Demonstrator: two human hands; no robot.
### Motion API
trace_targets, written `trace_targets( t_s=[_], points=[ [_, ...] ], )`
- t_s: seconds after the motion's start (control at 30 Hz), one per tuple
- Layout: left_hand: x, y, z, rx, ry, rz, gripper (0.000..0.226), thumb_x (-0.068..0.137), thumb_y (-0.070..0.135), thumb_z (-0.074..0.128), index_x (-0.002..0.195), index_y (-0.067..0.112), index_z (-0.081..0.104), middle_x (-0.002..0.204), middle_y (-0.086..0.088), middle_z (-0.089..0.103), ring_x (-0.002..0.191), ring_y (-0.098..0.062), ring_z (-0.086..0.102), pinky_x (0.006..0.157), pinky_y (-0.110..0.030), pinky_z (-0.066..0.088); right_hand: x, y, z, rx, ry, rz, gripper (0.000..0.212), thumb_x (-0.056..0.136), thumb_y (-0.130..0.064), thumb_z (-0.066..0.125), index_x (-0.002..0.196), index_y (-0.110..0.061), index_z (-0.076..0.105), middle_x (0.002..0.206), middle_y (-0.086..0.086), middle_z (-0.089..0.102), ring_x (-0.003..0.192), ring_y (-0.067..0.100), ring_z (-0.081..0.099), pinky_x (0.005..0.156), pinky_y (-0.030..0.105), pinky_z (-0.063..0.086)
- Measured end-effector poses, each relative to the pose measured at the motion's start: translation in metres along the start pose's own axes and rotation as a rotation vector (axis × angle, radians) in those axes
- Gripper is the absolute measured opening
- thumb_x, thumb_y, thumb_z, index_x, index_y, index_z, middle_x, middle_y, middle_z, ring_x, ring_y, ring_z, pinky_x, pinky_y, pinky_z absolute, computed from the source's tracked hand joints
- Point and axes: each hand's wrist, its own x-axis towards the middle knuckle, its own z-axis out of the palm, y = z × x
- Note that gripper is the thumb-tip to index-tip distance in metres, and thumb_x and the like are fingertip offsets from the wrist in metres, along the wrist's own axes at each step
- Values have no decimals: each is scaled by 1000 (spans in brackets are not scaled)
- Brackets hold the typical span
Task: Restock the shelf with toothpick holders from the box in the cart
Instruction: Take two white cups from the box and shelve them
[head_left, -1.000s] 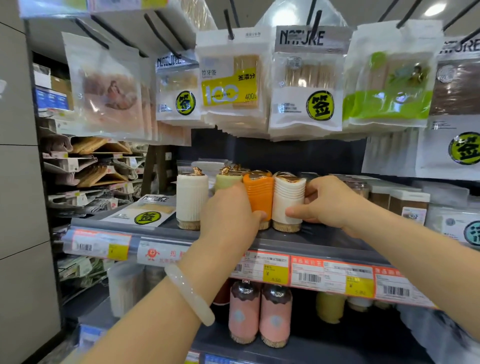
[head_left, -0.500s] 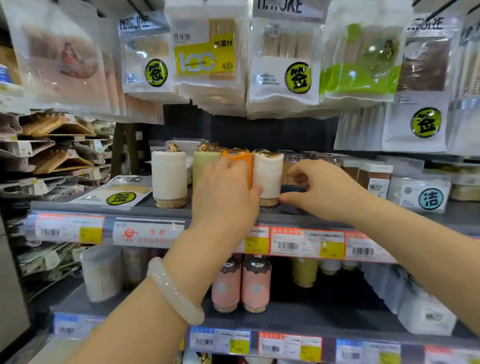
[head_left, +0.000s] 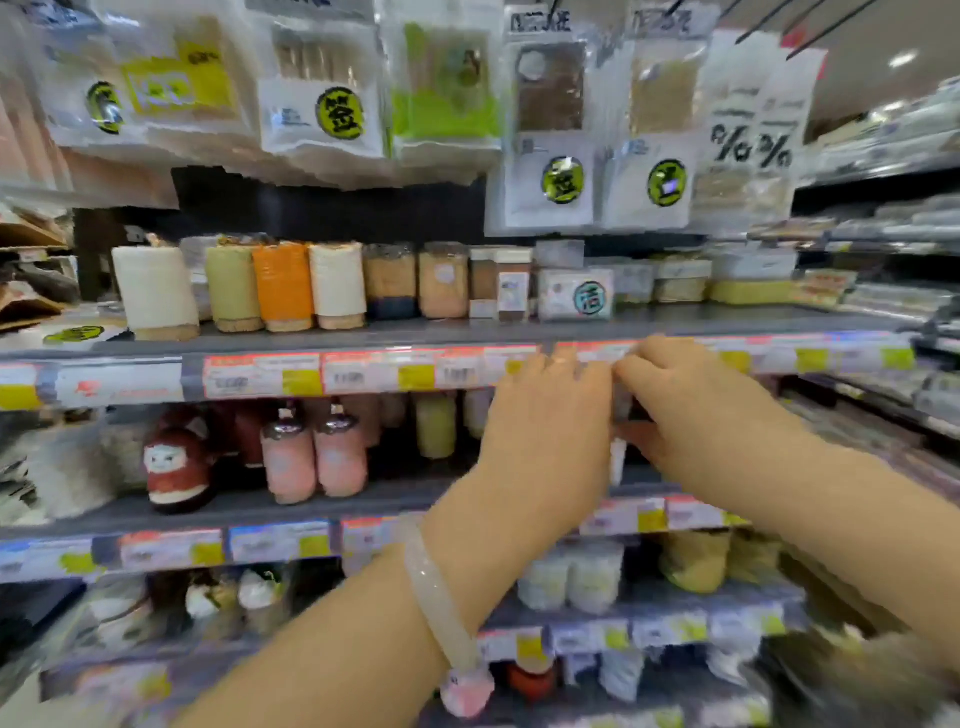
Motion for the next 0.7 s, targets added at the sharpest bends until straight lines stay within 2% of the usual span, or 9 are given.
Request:
trace_targets(
  t_s=[0.1, 0.23, 0.4, 0.6, 0.7],
  points=[
    [-16, 70, 39, -106, -134, 53, 31, 87, 21, 60, 114, 9, 52, 115, -12, 53, 108, -34, 48, 77, -39, 37, -67, 42, 18, -53, -187, 105, 34, 89, -18, 57, 121, -15, 45, 123, 7, 42, 115, 28, 44, 89, 39, 45],
    [-39, 157, 106, -101, -392, 115, 33, 88, 22, 55, 119, 11, 49, 121, -11, 50, 114, -31, 46, 87, -39, 39, -155, 94, 66, -31, -405, 262, 34, 90, -14, 53, 122, -11, 43, 126, 10, 42, 117, 29, 44, 89, 36, 42],
    [-67, 242, 183, -113, -671, 199, 31, 92, 26, 52, 119, 12, 46, 120, -11, 49, 112, -30, 46, 81, -38, 39, -248, 142, 128, 90, -608, 495, 34, 91, -17, 56, 122, -11, 45, 123, 12, 44, 114, 33, 46, 90, 42, 45],
    [-73, 294, 259, -188, -817, 211, 32, 92, 27, 52, 119, 12, 46, 121, -10, 48, 114, -31, 45, 89, -40, 41, -303, 188, 185, 211, -601, 646, 31, 92, -21, 56, 120, -12, 48, 120, 11, 47, 111, 31, 47, 88, 40, 44],
    [-66, 310, 292, -190, -859, 191, 30, 93, 24, 50, 119, 11, 47, 123, -11, 48, 117, -32, 43, 91, -42, 41, -313, 214, 212, 250, -615, 716, 25, 91, -18, 55, 114, -12, 48, 116, 11, 47, 105, 30, 48, 75, 33, 38]
  ],
)
